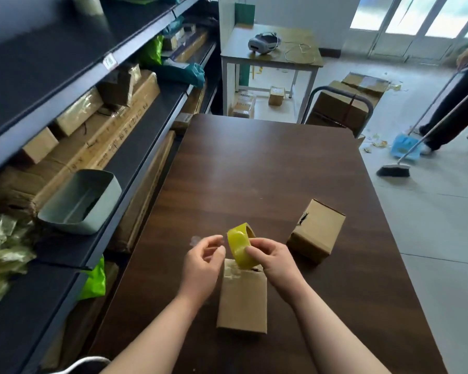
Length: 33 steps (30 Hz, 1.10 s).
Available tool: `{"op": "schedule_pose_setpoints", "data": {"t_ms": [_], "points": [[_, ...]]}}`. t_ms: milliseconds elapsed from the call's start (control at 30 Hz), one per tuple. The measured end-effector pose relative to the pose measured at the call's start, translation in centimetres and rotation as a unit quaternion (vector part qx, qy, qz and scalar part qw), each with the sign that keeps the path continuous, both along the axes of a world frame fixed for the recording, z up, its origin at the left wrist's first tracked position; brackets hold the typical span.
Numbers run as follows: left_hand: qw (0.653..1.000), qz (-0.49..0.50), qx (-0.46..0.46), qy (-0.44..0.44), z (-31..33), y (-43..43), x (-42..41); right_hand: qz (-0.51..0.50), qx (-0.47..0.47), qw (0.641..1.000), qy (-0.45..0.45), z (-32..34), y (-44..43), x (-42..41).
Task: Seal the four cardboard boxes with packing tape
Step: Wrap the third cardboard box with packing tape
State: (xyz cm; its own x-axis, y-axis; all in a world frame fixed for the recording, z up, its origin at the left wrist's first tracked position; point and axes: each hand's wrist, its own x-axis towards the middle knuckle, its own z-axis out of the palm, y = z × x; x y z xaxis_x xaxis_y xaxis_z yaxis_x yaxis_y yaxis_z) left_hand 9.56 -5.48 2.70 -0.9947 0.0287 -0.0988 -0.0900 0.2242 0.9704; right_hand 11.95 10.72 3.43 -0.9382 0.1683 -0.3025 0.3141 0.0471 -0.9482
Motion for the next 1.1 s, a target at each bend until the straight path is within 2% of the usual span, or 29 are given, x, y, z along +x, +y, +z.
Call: {"op": "schedule_pose_setpoints", "data": {"t_ms": [67,233,400,567,733,767,833,967,1033,1100], "points": [[0.998,0.049,-0.001,0.026,1.4,0.0,-0.7,0.004,0.013,1.0,0.006,0.1,0.4,0.6],[0.993,-0.044,-0.095,0.044,2.1,0.5,-1.6,0.013,0.038,0.999,0.025,0.9,0.8,1.4],[0.977,-0.076,-0.175,0.096,2.1,0.5,-1.6,0.023,0.086,0.996,0.026,0.8,1.2,1.4],[0.973,-0.114,-0.145,0.141,2.1,1.0,-0.2,0.014,0.185,0.982,0.039,0.1,2.2,1.2],[0.991,-0.111,-0.036,0.067,2.4,1.4,0.3,-0.003,0.185,0.982,0.048,0.0,2.5,1.5],[0.99,-0.12,-0.027,0.072,2.4,1.5,0.4,-0.014,0.181,0.982,0.052,0.0,2.5,1.5],[0.975,-0.159,-0.058,0.142,2.1,1.8,0.7,-0.052,0.144,0.987,0.055,-0.2,2.2,1.4],[0.918,-0.22,-0.171,0.282,1.3,2.2,1.0,-0.134,-0.03,0.99,0.029,-0.2,1.9,1.2],[0.897,-0.231,-0.202,0.317,1.3,2.1,0.9,-0.146,-0.081,0.986,0.024,-0.2,2.1,1.1],[0.907,-0.222,-0.184,0.307,1.7,2.2,0.6,-0.144,-0.098,0.985,0.023,-0.2,2.3,1.1]]}}
